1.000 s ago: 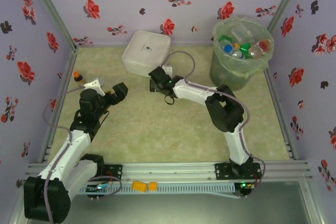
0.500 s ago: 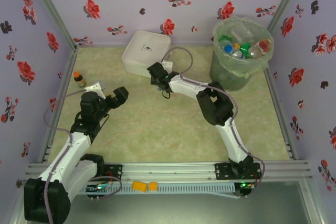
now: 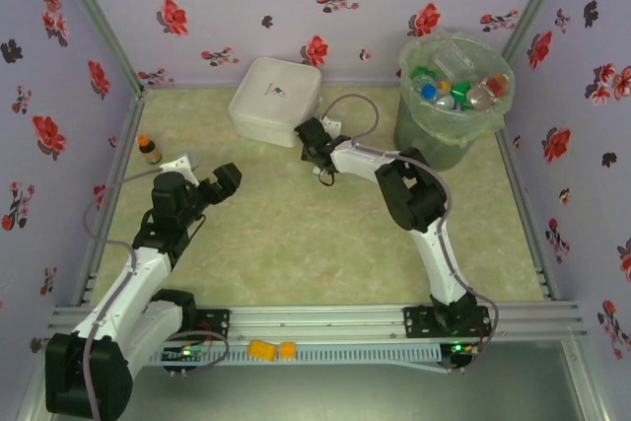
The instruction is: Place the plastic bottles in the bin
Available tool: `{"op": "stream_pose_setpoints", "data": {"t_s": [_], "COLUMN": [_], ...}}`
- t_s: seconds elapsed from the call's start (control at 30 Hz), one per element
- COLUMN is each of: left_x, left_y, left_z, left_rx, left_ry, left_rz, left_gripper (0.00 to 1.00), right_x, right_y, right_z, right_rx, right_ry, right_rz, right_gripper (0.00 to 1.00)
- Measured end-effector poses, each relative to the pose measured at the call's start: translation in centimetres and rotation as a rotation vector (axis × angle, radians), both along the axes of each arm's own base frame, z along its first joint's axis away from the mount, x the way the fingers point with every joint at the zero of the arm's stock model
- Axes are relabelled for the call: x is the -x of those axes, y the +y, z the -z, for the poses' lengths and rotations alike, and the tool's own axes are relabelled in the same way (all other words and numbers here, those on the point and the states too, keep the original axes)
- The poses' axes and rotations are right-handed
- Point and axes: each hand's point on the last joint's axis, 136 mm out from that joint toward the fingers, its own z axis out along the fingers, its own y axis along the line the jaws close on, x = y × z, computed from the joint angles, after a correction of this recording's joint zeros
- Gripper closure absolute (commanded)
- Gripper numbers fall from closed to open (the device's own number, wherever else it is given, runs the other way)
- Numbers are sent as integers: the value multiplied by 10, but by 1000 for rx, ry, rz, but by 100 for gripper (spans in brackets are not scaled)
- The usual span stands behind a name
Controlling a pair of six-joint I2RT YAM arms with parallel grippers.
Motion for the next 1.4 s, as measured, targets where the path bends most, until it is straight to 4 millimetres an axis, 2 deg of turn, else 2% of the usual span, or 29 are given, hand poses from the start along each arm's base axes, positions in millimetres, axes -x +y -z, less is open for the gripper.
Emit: {"op": "stream_pose_setpoints", "data": {"t_s": [0.23, 0.37, 0.47, 0.73, 0.87, 1.03, 1.2, 1.3, 1.4], "left_x": [0, 0, 0, 0, -1, -2, -6, -9, -13], "left_y": [0, 0, 0, 0, -1, -6, -17, -28, -41], "left_z": [0, 0, 0, 0, 3, 7, 2, -4, -6], "left_rx": [0, 0, -1, -3, -5, -9, -9, -15, -22], "left_ry": [0, 0, 0, -1, 8, 25, 22, 9, 4], "left_rz": [0, 0, 0, 1, 3, 17, 48, 81, 119], "left_gripper": [0, 0, 0, 0, 0, 0, 0, 0, 0], "right_x": [4, 17, 28, 59, 77, 88, 84, 77, 67], "right_y": [-6, -12, -14, -15, -28, -62, -118, -151, -184], "right_z": [-3, -20, -50, -162, -212, -274, -345, -374, -390], "right_rx": [-11, -16, -48, -173, -176, -122, -55, -18, 18], "right_ry": [-1, -15, -47, -186, -253, -347, -489, -547, -571], "right_rz": [-5, -44, -92, -238, -280, -268, -170, -103, -34], "right_gripper": [46, 50, 51, 52, 52, 52, 52, 52, 52]}}
